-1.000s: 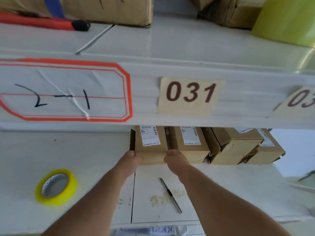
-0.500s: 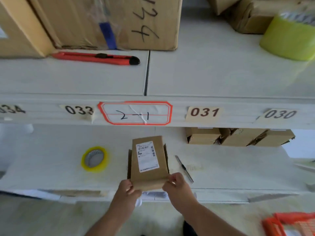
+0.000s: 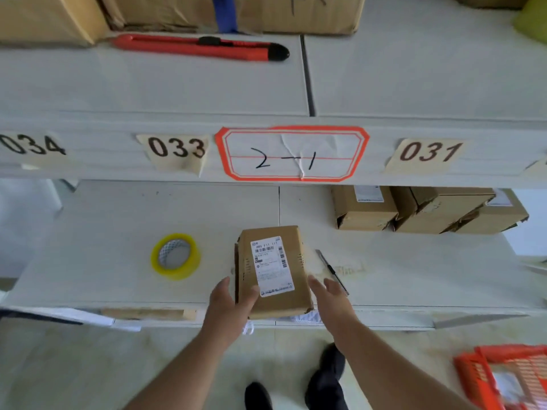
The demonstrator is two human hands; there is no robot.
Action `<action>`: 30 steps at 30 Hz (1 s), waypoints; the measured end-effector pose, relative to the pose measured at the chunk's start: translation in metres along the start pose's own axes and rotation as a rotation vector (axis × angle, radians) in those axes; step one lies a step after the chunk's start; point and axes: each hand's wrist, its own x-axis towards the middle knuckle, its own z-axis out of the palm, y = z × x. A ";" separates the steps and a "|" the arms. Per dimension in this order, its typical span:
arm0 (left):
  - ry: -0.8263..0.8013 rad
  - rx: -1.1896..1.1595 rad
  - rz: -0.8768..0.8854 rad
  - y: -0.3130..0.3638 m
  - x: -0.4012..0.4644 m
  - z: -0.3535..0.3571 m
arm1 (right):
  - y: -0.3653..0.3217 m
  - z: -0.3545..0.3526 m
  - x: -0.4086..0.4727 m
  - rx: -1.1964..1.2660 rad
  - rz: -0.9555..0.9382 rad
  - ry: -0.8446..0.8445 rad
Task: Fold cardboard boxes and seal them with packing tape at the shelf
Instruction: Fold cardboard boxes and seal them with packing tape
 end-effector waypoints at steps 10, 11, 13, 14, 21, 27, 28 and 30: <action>-0.242 -0.449 -0.080 -0.010 0.004 0.031 | 0.023 0.003 -0.031 -0.373 -0.394 -0.027; -0.280 -0.588 -0.147 -0.009 0.003 0.033 | 0.027 0.001 -0.037 -0.484 -0.472 0.041; -0.292 -0.797 -0.316 -0.013 0.007 0.038 | 0.024 0.003 -0.049 -0.704 -0.558 0.134; -0.280 -0.803 -0.372 -0.018 0.012 0.041 | 0.020 0.008 -0.053 -0.789 -0.585 0.146; 0.158 -0.059 -0.014 -0.013 0.017 0.011 | 0.014 0.064 -0.043 -0.885 -0.799 0.162; -0.092 -0.067 0.153 0.002 -0.014 0.007 | 0.019 0.045 -0.026 -0.398 -0.596 0.097; -0.102 -0.062 0.144 0.000 -0.013 0.007 | 0.019 0.041 -0.024 -0.295 -0.477 0.022; -0.121 -0.086 0.138 -0.003 -0.014 0.006 | 0.020 0.036 -0.020 -0.110 -0.322 -0.168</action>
